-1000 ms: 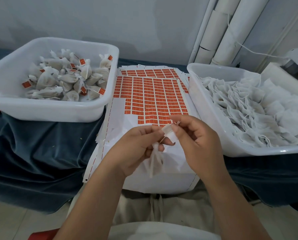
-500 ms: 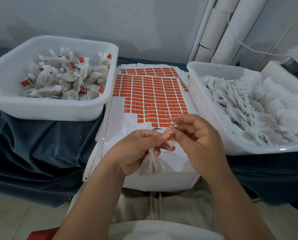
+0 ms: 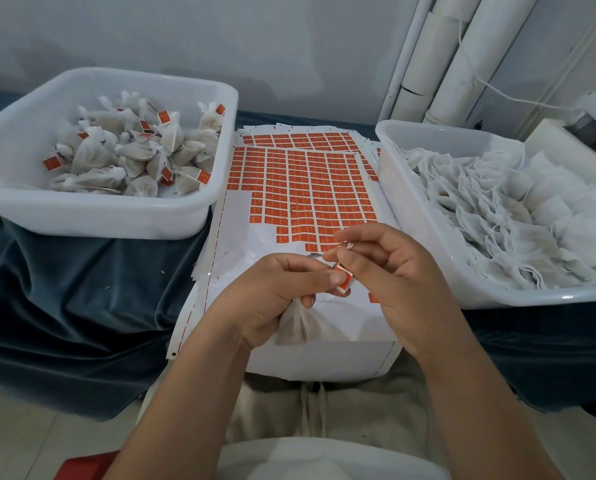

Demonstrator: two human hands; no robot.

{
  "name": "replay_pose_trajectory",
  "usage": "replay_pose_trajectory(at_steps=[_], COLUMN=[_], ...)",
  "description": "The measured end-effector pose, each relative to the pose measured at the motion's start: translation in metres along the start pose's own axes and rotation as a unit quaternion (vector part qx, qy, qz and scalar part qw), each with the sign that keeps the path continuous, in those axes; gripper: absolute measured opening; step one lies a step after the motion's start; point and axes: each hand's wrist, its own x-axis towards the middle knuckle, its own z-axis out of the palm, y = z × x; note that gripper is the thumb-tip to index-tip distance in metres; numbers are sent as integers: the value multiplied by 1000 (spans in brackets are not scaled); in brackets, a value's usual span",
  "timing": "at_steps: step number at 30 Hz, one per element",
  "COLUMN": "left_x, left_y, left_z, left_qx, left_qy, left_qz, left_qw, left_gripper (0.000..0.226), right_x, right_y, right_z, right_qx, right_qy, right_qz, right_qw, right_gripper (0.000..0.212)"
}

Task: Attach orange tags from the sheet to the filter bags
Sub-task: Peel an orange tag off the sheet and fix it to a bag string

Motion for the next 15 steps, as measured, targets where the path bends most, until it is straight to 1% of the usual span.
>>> replay_pose_trajectory(at_steps=[3,6,7,8,9,10,11,12,13,15], left_x=[1,3,4,4,3,3,3,2,2,2], left_y=[-2,-4,-4,-4,-4,-5,-5,-5,-5,-4], left_z=[0,2,2,2,2,1,1,1,2,3], left_qx=[-10,-7,-2,0,0,-1,-1,0,4,8], left_qy=[18,78,96,109,119,126,131,133,134,127], left_qz=[6,22,27,32,38,44,48,48,46,39], left_qw=[1000,997,995,993,992,991,990,990,990,991], left_gripper=[29,24,19,13,9,9,9,9,10,12], right_x=[1,3,3,3,2,0,-2,-4,-5,-6], right_y=[2,7,8,9,11,13,15,16,17,18], right_z=[0,5,7,9,11,12,14,15,15,12], right_qx=[7,52,76,84,66,35,4,-17,-25,-37], right_qy=[0,27,41,57,71,76,78,78,80,87], right_qz=[1,21,42,62,78,82,77,68,56,31], right_qw=[1000,998,995,993,992,993,994,995,995,995], right_gripper=[20,24,30,45,58,61,55,45,35,23])
